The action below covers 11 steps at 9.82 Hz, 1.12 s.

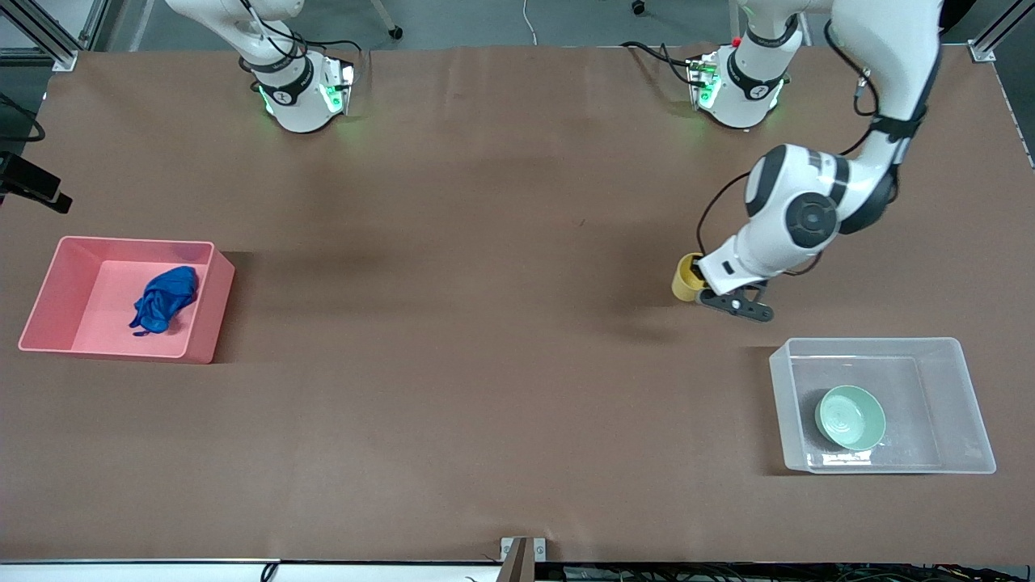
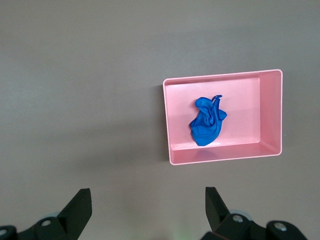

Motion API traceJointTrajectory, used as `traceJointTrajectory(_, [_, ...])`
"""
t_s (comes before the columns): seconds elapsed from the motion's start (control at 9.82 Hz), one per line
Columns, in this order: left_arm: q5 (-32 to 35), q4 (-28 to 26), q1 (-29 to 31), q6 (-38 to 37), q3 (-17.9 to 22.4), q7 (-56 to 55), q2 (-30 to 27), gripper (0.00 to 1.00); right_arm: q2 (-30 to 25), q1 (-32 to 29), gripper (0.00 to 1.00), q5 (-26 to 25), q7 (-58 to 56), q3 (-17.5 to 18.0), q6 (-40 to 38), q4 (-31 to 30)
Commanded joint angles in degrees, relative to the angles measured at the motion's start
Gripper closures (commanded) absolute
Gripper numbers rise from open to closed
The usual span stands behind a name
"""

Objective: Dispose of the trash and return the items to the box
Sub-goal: 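Grasp the yellow cup with the left gripper and carry it to the box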

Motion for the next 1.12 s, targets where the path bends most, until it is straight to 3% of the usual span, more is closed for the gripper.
traceJointTrajectory(0.0, [1.3, 12.9, 0.5, -8.4, 5.4, 8.4, 4.8, 1.00, -0.7, 0.2, 0.00, 0.1, -0.5, -0.1, -0.3, -0.6])
traceJointTrajectory(0.2, [1.2, 26.6, 0.4, -12.5, 10.3, 11.2, 11.5, 1.00, -0.7, 0.1, 0.00, 0.1, -0.5, -0.1, -0.1, -0.6])
traceJointTrajectory(0.61, [0.7, 45.0, 0.4, -12.3, 17.9, 16.7, 27.2, 1.00, -0.7, -0.1, 0.00, 0.1, -0.5, -0.2, -0.2, -0.7])
traceJointTrajectory(1.02, [0.6, 47.4, 1.7, -6.7, 21.2, 18.8, 33.0, 1.00, -0.7, -0.1, 0.00, 0.1, -0.5, -0.3, -0.2, -0.7])
